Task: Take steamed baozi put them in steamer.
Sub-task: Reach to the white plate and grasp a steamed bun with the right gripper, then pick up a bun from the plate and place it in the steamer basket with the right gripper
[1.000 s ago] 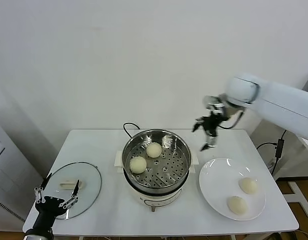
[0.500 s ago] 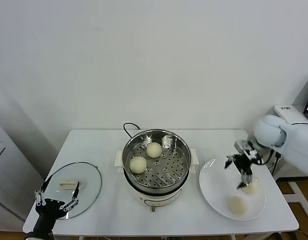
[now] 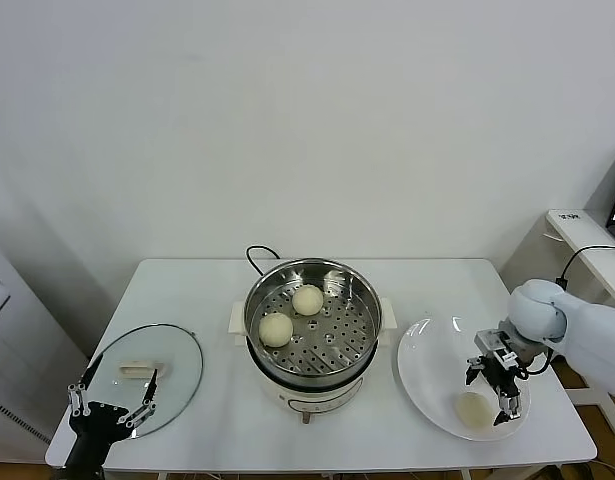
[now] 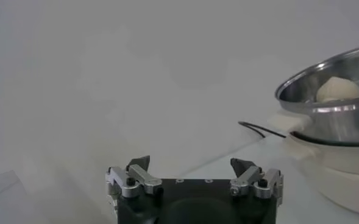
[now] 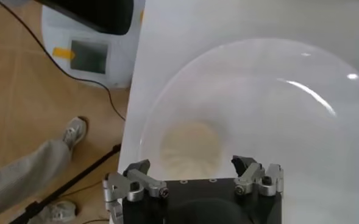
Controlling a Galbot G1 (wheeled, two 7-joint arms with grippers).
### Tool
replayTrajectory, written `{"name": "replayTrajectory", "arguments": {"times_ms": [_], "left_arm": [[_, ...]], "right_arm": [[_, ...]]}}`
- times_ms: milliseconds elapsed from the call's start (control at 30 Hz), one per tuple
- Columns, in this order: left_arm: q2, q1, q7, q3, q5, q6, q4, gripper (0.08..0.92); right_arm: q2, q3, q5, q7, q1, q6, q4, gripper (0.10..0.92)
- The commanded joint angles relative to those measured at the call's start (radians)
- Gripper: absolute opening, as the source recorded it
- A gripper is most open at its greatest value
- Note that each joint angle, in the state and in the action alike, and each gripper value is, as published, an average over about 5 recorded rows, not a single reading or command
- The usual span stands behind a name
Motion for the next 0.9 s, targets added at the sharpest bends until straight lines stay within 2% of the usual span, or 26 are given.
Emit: {"name": "replayTrajectory", "arguments": {"times_ms": [33,200,433,600,700,900], "left_arm": [[-0.004,0.003,0.000,-0.001,0.004,-0.003,0.000,0.823],[-0.005,0.008,0.001,-0.001,0.005,-0.007,0.002,0.823],[-0.002,0.009,0.000,-0.003,0.002,-0.010,0.003,0.823],[-0.002,0.006,0.001,-0.002,0.002,-0.009,0.000,0.823],[-0.001,0.009,0.001,-0.002,0.001,-0.009,-0.006,0.823],[0.002,0.008,0.000,-0.004,-0.004,-0.009,-0.009,0.823]], "right_arm": [[0.016,0.024,-0.044,0.024,-0.058,0.011,-0.015,0.821],[0.022,0.021,-0.044,0.032,-0.057,0.006,-0.015,0.740],[0.010,0.016,-0.029,0.029,-0.010,0.009,-0.003,0.542],[0.017,-0.033,0.057,0.016,0.153,0.012,-0.002,0.401],[0.037,-0.143,0.146,0.007,0.367,0.012,-0.016,0.358],[0.176,-0.378,0.379,0.012,0.767,0.011,-0.075,0.348]]}}
